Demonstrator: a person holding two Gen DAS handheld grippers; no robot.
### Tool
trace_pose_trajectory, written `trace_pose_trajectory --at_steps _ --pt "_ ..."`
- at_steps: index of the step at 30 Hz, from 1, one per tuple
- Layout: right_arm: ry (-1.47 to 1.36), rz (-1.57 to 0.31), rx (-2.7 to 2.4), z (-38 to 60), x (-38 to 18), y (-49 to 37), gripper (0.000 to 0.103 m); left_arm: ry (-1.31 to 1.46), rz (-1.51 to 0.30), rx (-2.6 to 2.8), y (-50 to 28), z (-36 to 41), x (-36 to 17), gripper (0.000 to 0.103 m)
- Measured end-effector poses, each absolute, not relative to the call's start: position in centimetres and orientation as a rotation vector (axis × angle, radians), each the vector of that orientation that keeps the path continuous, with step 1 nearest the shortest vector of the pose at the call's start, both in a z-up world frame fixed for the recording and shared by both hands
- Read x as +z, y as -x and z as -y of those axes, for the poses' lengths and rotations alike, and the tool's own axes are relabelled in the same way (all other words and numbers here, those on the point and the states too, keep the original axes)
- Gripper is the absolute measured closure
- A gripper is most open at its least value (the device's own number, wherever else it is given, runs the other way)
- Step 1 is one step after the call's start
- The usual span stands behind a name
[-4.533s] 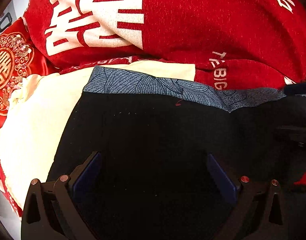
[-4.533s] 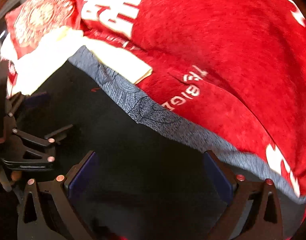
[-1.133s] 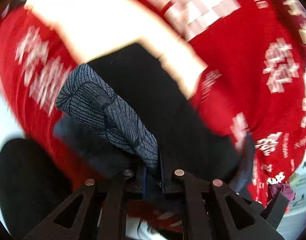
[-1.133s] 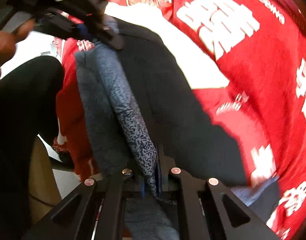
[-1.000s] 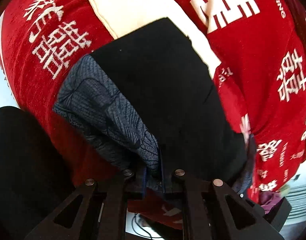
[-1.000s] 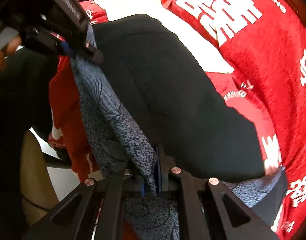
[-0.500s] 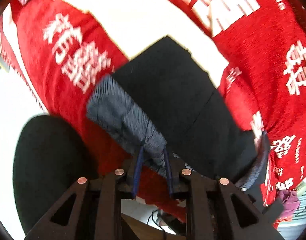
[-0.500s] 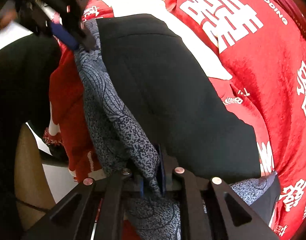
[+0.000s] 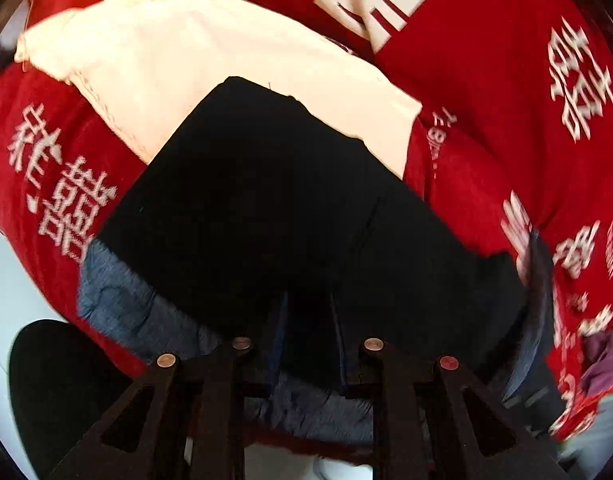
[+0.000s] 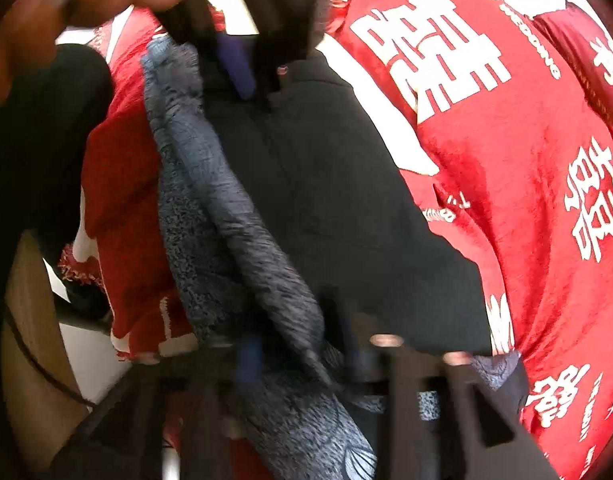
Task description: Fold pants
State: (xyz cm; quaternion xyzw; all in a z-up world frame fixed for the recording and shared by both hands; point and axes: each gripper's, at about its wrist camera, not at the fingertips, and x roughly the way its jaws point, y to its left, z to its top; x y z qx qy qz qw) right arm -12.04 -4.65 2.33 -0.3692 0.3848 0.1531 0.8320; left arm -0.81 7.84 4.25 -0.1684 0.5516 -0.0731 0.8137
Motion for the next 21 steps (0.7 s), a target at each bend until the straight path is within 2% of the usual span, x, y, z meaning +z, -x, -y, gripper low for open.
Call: trace_pose_trajectory --at_steps 1,6,11,15,19,21 --pt "0.746 -0.830 0.325 5.2 2.9 11.9 0.012 0.354 -1.181 -0.161 1.2 -8.0 4.2 0.081" --pt "0.432 -0.841 0.363 8.9 7.3 11.7 0.011 0.329 -1.186 -0.163 2.2 -7.9 3.7 0.081" --pt "0.262 -0.836 0.321 10.8 10.1 9.4 0.011 0.184 -1.165 -0.106 2.7 -5.5 3.6 0.081" --pt "0.277 -0.897 0.259 10.2 8.7 6.6 0.011 0.136 -1.146 -0.090 3.1 -5.1 3.6 0.081" --pt "0.364 -1.042 0.160 10.4 4.9 6.6 0.012 0.114 -1.144 -0.078 3.1 -5.0 3.6 0.080" --pt "0.313 -1.023 0.163 11.3 4.8 7.9 0.012 0.092 -1.133 -0.064 3.1 -4.3 3.5 0.080"
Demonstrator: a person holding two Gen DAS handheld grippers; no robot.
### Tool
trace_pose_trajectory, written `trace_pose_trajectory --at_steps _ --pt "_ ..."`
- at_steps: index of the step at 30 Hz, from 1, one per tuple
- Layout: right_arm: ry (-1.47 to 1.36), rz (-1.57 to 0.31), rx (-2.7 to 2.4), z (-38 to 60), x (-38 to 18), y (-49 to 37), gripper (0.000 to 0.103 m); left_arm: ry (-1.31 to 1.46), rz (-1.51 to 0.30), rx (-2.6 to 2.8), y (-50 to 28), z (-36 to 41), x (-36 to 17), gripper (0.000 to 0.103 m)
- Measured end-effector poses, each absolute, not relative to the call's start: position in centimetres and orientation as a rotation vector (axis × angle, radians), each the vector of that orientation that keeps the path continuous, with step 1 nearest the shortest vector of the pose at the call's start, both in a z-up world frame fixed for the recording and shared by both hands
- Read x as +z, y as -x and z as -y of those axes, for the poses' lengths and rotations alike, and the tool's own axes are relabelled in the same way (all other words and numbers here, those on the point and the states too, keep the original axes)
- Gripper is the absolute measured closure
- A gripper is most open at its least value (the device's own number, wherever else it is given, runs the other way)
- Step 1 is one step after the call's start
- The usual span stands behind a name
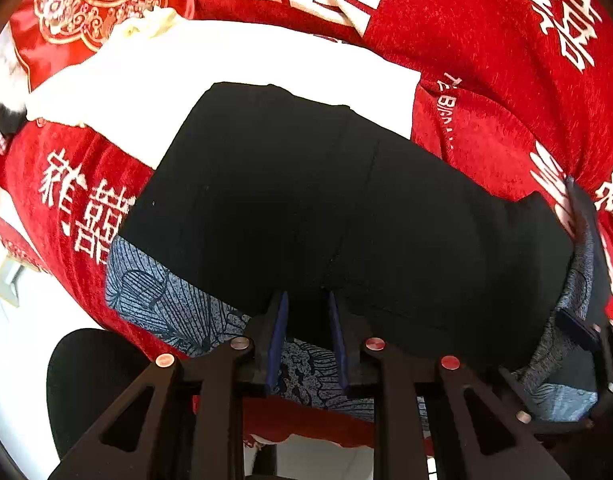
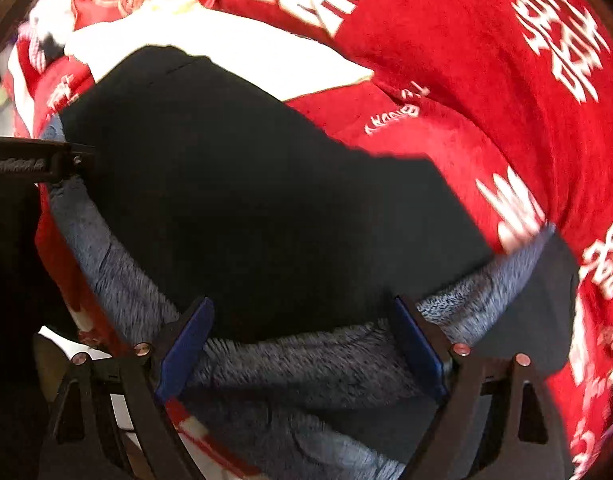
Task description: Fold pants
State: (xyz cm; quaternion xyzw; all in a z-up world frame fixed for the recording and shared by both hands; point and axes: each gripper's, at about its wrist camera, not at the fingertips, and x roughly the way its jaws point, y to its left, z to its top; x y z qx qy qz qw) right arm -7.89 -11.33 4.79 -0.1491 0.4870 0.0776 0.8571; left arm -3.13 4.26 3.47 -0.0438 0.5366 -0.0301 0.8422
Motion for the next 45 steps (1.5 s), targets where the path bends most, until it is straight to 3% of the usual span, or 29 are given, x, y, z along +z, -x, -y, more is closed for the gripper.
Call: trace_pose_trajectory --at_steps 8,16,26,32,34,35,36,37,39,40,45 --pt "0.324 -1.024 0.161 12.3 6.1 10.6 0.011 0.010 -1.119 -0.020 3.3 -3.4 3.6 0.080" --pt "0.117 -0.919 0.044 18.1 11.3 9.7 0.011 0.008 -1.155 -0.117 3.4 -0.3 4.1 0.079" --pt "-0.149 -0.970 -0.300 29.1 12.4 2.7 0.010 -0.086 -1.218 -0.326 3.1 8.4 3.6 0.079" --pt "-0.091 -1.112 -0.378 30.2 9.4 -3.1 0.010 -0.122 -1.237 -0.454 4.4 11.4 3.7 0.079" --pt "-0.049 -1.194 -0.409 30.3 7.5 -4.3 0.010 -0.132 -1.244 -0.470 4.5 11.5 3.6 0.069" --pt "-0.031 -1.241 -0.419 30.5 6.4 -4.7 0.010 -0.127 -1.258 -0.480 4.4 11.5 3.3 0.043" --pt "-0.030 -1.266 -0.417 30.8 5.6 -4.7 0.014 -0.122 -1.273 -0.474 4.4 11.4 3.0 0.029" --pt "-0.079 -1.245 -0.391 31.3 5.4 -4.1 0.021 -0.119 -1.276 -0.449 4.4 11.1 2.8 0.029" --pt "-0.126 -1.207 -0.381 31.9 5.9 -2.9 0.079 -0.101 -1.263 -0.454 4.5 10.8 2.8 0.029" --pt "-0.128 -1.201 -0.377 32.0 6.3 -2.5 0.092 -0.101 -1.260 -0.457 4.6 10.8 2.9 0.029" --pt "-0.259 -1.048 -0.333 33.0 10.0 3.4 0.096 -0.094 -1.249 -0.468 5.0 10.9 3.6 0.029"
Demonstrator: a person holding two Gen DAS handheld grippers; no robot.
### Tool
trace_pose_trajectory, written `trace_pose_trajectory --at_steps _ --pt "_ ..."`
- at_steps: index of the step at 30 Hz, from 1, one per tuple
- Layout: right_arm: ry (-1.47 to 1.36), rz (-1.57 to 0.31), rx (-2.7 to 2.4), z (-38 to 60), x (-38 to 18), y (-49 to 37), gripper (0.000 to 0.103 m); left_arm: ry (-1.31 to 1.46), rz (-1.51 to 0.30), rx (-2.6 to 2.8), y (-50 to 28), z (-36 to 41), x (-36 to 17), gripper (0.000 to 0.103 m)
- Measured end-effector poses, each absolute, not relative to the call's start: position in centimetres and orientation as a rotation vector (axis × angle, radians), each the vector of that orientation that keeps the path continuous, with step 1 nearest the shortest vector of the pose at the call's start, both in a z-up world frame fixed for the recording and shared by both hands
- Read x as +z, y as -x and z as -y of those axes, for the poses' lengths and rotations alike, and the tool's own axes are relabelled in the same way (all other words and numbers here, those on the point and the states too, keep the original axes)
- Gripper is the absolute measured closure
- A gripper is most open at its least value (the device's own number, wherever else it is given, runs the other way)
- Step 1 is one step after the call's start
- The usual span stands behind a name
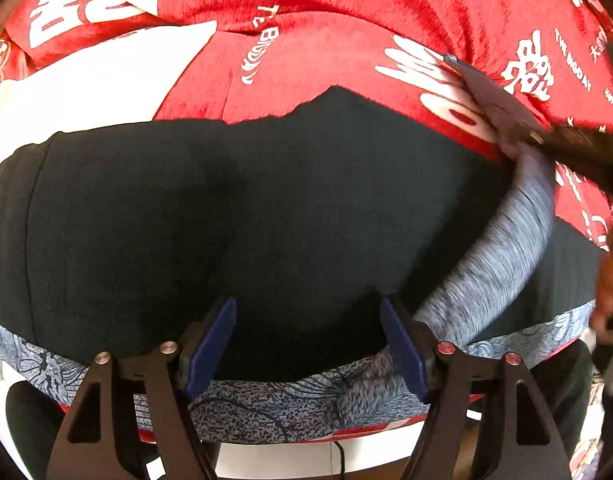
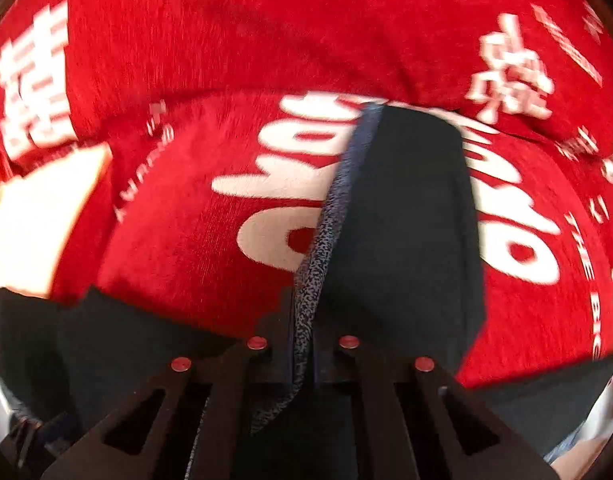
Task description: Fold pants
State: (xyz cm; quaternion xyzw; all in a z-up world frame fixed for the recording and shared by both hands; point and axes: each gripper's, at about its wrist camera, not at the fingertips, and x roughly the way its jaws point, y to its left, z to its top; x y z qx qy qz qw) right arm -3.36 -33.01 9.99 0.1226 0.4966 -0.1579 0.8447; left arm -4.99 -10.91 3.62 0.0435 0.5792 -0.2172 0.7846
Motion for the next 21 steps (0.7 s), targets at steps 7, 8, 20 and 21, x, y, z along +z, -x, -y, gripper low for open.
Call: trace_pose_trajectory --at_steps 7,8,20,21 --pt "-0.443 -0.884 -0.438 35.1 11.8 15.7 0.096 -0.095 -1.211 -0.587 6.2 11.9 5.3 0.029" --pt "-0.471 -0.874 -0.451 35.4 11.4 17.3 0.096 -0.117 -1.204 -0.617 6.6 12.7 5.5 0.029" --pt "-0.224 -0.940 -0.554 34.1 9.8 20.3 0.019 -0.304 -1.176 -0.681 9.5 16.1 4.3 0.028" --pt "-0.186 -0.935 -0.546 33.8 10.1 20.0 0.019 -0.303 -1.176 -0.676 9.4 16.2 4.3 0.028"
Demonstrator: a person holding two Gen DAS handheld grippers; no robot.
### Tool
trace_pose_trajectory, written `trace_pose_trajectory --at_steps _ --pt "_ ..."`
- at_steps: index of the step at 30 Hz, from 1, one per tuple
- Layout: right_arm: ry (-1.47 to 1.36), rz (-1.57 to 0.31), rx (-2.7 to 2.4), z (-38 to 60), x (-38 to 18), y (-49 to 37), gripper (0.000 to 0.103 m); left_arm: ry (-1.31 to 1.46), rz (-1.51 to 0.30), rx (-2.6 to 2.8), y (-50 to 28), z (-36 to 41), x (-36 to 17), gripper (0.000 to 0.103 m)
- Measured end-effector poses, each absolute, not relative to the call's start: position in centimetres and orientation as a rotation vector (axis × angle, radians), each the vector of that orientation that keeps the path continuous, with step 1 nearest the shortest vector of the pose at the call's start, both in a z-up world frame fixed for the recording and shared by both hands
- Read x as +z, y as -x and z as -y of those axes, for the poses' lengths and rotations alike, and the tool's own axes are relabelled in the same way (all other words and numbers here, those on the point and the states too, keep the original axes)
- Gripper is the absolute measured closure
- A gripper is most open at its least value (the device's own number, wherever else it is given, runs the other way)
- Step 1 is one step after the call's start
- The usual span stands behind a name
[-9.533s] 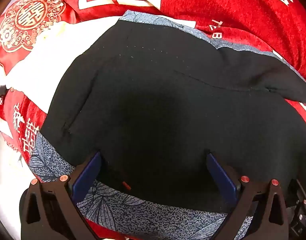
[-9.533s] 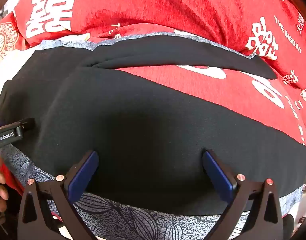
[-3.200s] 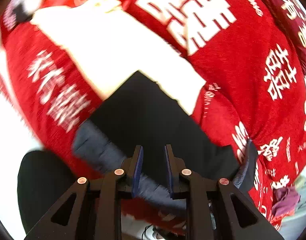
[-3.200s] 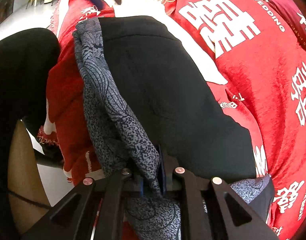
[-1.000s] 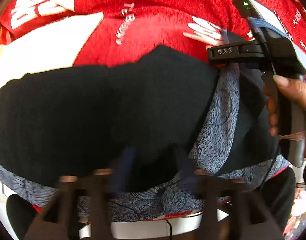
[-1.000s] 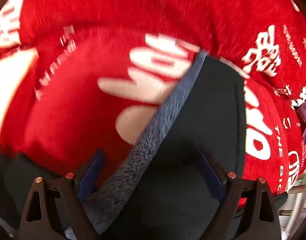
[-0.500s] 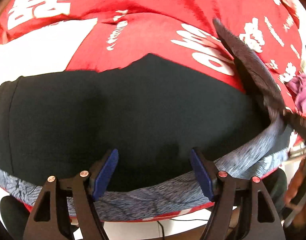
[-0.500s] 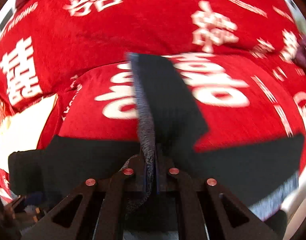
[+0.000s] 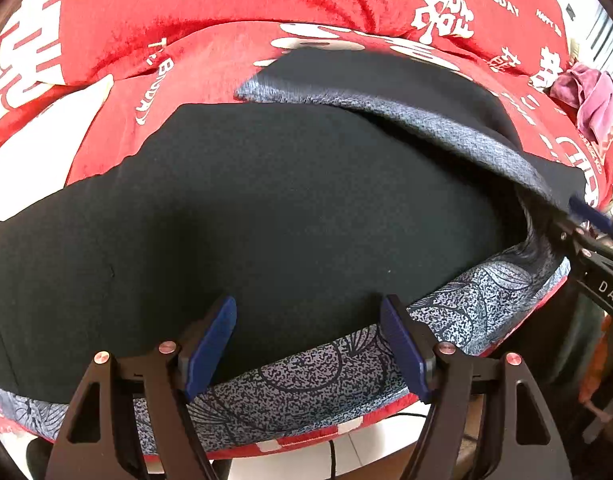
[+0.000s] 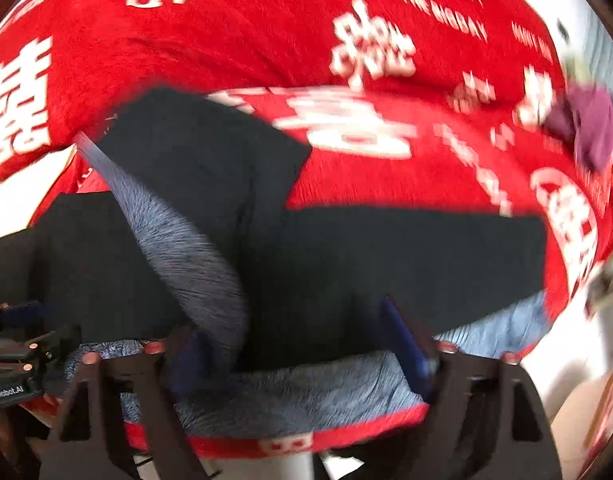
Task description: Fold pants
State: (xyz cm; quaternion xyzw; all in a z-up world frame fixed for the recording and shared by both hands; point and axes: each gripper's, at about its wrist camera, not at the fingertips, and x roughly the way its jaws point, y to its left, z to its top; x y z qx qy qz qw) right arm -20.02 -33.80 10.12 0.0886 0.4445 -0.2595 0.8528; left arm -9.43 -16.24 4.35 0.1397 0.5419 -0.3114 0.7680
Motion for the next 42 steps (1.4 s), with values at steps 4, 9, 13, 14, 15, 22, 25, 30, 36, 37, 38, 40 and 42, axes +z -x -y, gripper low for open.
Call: trace_pose_trajectory --at_steps 4,9,13,14,15,22,25,30,36,37,38,40,42 --pt "0.181 -0.952 -0.568 30.9 11.1 16.5 0.019 -0.275 -1.166 -0.649 9.7 16.3 4.3 0.022" --pt "0.486 -0.975 -0.534 27.9 10.9 12.4 0.018 -0.264 -1.159 -0.642 9.4 16.4 4.0 0.022" --pt "0.503 -0.999 -0.500 27.3 11.1 10.1 0.019 -0.264 -1.164 -0.638 9.4 16.5 4.1 0.022" --pt "0.485 -1.000 -0.484 27.3 11.5 9.9 0.018 -0.269 -1.163 -0.635 9.5 16.6 4.0 0.022" --pt "0.457 -0.993 -0.467 27.3 12.1 10.0 0.018 -0.270 -1.163 -0.634 9.5 16.6 4.0 0.022" --pt "0.347 -0.963 -0.329 26.3 14.3 10.5 0.018 -0.223 -1.199 -0.641 9.3 16.5 3.5 0.000" --pt "0.473 -0.971 -0.317 25.0 12.9 8.2 0.018 -0.236 -1.195 -0.639 9.4 16.5 3.4 0.000" --pt "0.535 -1.113 -0.228 25.1 8.2 3.8 0.062 -0.227 -1.200 -0.658 9.3 16.1 3.5 0.000" --pt "0.164 -1.022 -0.255 30.1 12.0 6.6 0.096 -0.234 -1.200 -0.660 9.3 16.0 3.4 0.000" --pt "0.098 -0.961 -0.308 31.7 13.6 8.7 0.096 -0.236 -1.200 -0.659 9.3 16.0 3.4 0.000" --pt "0.045 -0.918 -0.342 32.9 14.6 10.3 0.096 -0.236 -1.202 -0.657 9.3 16.0 3.4 0.000" --pt "-0.107 -0.827 -0.419 35.9 16.4 14.5 0.096 -0.234 -1.205 -0.655 9.4 16.0 3.5 0.000" --pt "-0.294 -0.744 -0.488 39.0 16.8 19.7 0.096 -0.232 -1.209 -0.655 9.5 15.9 3.5 0.000"
